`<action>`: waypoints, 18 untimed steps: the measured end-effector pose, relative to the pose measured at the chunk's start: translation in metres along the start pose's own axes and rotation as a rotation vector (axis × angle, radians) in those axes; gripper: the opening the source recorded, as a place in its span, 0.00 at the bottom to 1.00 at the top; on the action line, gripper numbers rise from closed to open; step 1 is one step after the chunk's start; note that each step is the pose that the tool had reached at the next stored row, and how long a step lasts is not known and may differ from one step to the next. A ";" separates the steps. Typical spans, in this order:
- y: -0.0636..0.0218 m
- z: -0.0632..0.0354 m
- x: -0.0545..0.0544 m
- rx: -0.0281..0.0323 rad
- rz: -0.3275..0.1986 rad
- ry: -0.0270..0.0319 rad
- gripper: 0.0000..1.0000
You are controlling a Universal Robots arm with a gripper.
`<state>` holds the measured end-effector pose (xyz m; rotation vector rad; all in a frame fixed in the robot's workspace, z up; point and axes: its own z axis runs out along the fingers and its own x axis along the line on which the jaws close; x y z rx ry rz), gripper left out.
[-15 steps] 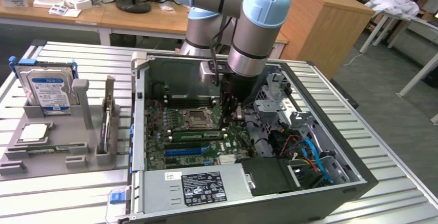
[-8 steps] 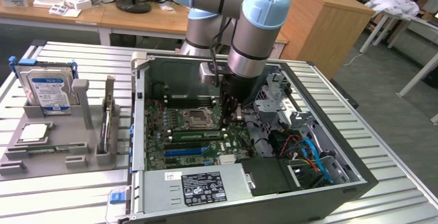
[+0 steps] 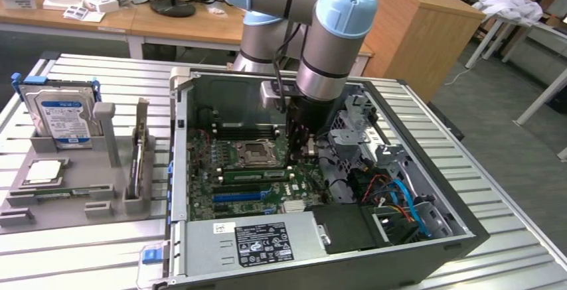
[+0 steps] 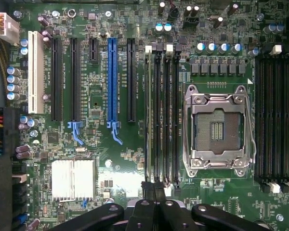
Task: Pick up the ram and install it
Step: 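Press down the ram until it locks into place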
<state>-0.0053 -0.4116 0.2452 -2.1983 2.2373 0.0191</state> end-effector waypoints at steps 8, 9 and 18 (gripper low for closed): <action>-0.0001 0.0006 0.001 0.0000 0.000 0.0001 0.11; -0.0001 0.0015 0.001 0.0000 0.000 0.0000 0.11; -0.0001 0.0049 0.001 -0.0001 0.000 0.0000 0.11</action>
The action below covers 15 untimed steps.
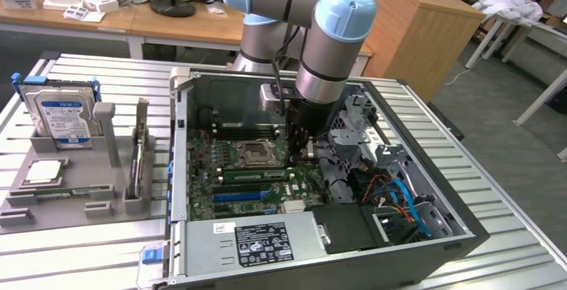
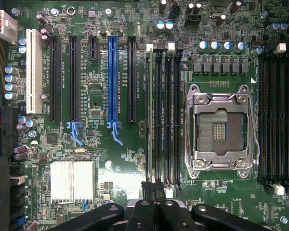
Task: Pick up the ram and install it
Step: 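Press down the ram until it locks into place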
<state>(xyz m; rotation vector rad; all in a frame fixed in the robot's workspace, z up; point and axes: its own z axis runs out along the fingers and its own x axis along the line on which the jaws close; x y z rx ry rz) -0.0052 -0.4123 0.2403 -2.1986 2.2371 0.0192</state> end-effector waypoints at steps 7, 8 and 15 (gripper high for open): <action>0.0000 0.0048 0.000 0.0000 0.000 -0.0001 0.11; 0.0000 0.0051 0.000 0.0000 0.000 0.0000 0.11; 0.0000 0.0064 0.000 0.0000 0.000 -0.0001 0.11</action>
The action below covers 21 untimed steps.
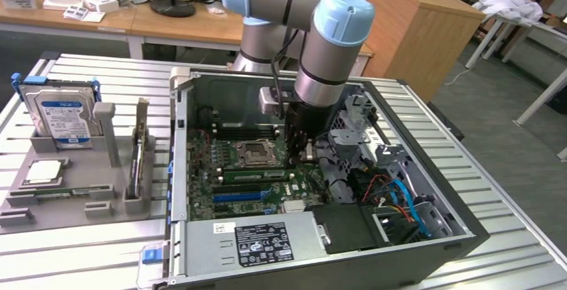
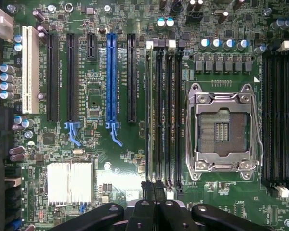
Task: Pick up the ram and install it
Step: 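Press down the ram until it locks into place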
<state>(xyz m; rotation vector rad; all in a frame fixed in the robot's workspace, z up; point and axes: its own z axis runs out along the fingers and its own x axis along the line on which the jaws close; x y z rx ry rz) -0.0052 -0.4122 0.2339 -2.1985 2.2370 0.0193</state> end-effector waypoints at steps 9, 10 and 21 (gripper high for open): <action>0.0000 0.0019 0.000 0.0000 0.000 -0.0002 0.11; 0.0000 0.0023 0.000 0.0000 0.000 0.0000 0.11; 0.0000 0.0031 -0.001 0.0000 0.000 -0.0001 0.11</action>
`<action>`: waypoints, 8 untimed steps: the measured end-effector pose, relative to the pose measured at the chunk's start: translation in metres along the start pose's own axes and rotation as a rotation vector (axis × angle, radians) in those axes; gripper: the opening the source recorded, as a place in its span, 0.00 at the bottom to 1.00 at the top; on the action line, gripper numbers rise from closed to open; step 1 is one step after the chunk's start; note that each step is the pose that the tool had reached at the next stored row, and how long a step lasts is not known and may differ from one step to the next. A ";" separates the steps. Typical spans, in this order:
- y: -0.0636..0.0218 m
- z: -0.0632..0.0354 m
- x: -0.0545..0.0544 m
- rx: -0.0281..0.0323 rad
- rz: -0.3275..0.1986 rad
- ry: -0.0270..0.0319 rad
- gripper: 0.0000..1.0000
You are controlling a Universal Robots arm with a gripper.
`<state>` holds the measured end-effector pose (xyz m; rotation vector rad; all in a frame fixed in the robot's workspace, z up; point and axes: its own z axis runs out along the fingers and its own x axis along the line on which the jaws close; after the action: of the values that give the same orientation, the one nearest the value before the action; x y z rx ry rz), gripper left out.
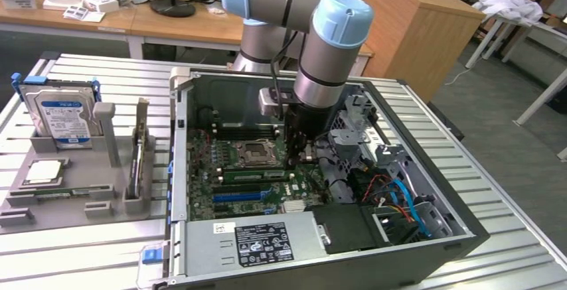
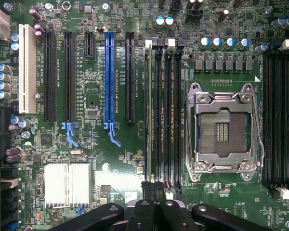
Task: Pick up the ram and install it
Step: 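Press down the ram until it locks into place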
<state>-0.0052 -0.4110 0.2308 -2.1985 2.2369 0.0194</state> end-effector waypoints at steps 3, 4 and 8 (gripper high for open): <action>0.0000 0.0005 0.000 -0.0001 0.000 0.0000 0.11; 0.0000 0.0009 0.000 0.0000 0.000 0.0000 0.11; 0.0000 0.0013 0.000 -0.0002 0.000 0.0003 0.11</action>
<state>-0.0052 -0.4110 0.2296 -2.1987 2.2371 0.0193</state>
